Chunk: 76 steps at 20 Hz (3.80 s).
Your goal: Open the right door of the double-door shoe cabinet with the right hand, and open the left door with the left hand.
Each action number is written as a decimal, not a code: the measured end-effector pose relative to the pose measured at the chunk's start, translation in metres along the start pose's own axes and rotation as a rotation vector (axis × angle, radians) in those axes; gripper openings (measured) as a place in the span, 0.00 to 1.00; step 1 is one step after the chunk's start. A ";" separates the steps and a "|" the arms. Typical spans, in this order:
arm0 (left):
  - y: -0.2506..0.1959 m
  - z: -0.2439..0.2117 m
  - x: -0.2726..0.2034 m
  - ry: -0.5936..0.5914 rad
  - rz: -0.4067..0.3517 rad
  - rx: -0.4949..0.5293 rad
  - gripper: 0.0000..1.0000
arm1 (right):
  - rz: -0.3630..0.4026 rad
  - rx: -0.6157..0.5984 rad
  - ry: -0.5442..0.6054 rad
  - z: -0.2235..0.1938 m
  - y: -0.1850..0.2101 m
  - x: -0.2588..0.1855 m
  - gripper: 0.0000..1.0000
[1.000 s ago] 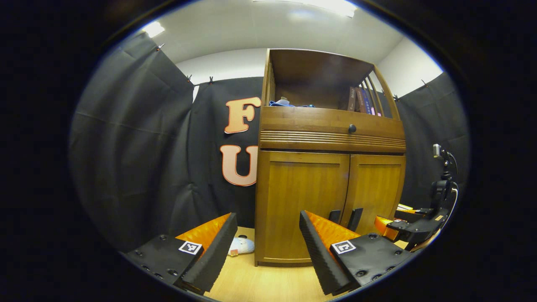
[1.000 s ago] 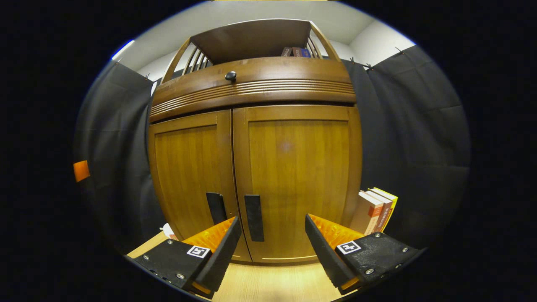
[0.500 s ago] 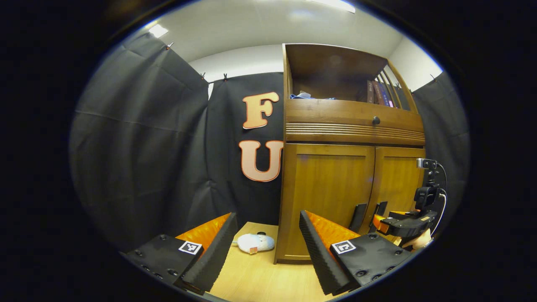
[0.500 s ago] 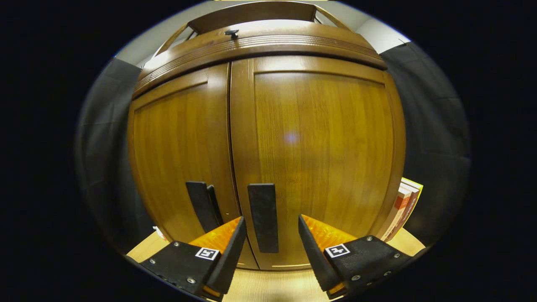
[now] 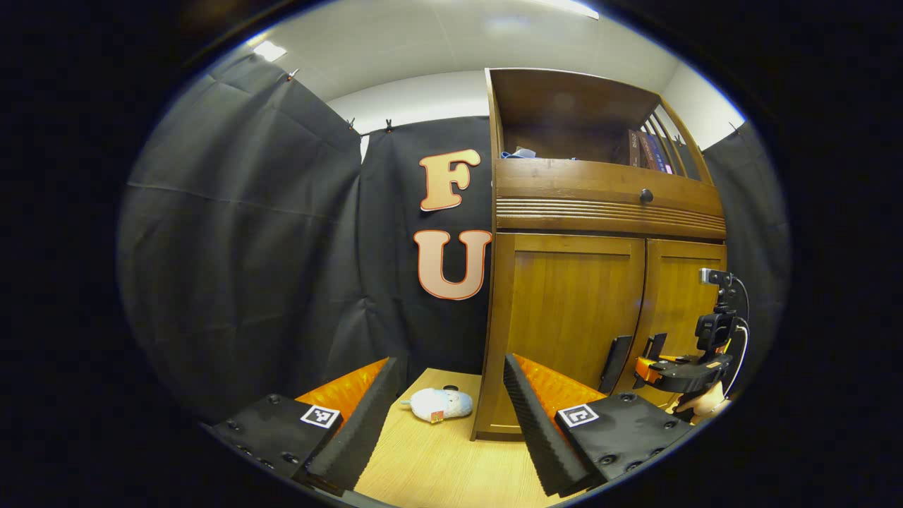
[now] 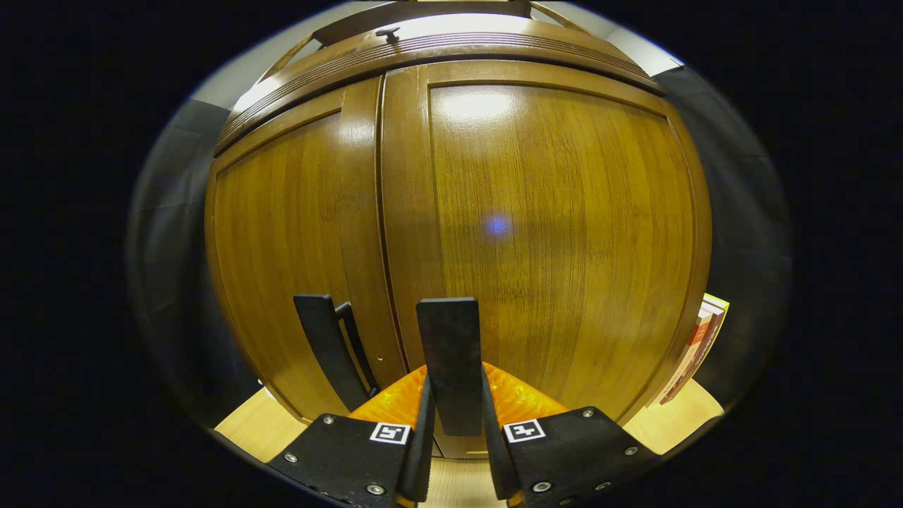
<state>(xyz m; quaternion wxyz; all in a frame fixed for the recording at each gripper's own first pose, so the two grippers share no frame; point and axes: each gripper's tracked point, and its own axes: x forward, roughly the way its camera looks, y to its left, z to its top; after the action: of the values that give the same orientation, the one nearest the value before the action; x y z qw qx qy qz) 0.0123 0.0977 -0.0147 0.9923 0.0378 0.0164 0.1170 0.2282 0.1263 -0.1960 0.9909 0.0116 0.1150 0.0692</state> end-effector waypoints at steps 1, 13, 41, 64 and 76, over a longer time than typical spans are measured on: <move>-0.001 0.001 0.000 -0.006 -0.003 0.000 0.94 | 0.004 0.002 0.002 -0.001 0.000 -0.004 0.39; -0.013 0.004 -0.021 -0.016 -0.045 -0.024 0.94 | 0.021 -0.018 -0.004 -0.014 -0.024 -0.098 0.28; -0.118 -0.007 -0.037 0.013 -0.216 -0.034 0.94 | -0.113 0.003 0.016 -0.019 -0.177 -0.230 0.08; -0.246 -0.061 0.050 0.051 -0.343 -0.061 0.94 | -0.241 0.089 -0.047 0.002 -0.323 -0.291 0.16; -0.280 -0.124 0.133 0.093 -0.349 -0.039 0.94 | -0.331 0.120 -0.079 0.023 -0.346 -0.289 0.92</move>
<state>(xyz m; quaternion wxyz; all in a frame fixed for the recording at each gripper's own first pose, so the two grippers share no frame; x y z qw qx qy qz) 0.2010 -0.1340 -0.1630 0.9962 0.0099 0.0662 -0.0553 0.0011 -0.2573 -0.1220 0.9900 0.0544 0.0801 -0.1022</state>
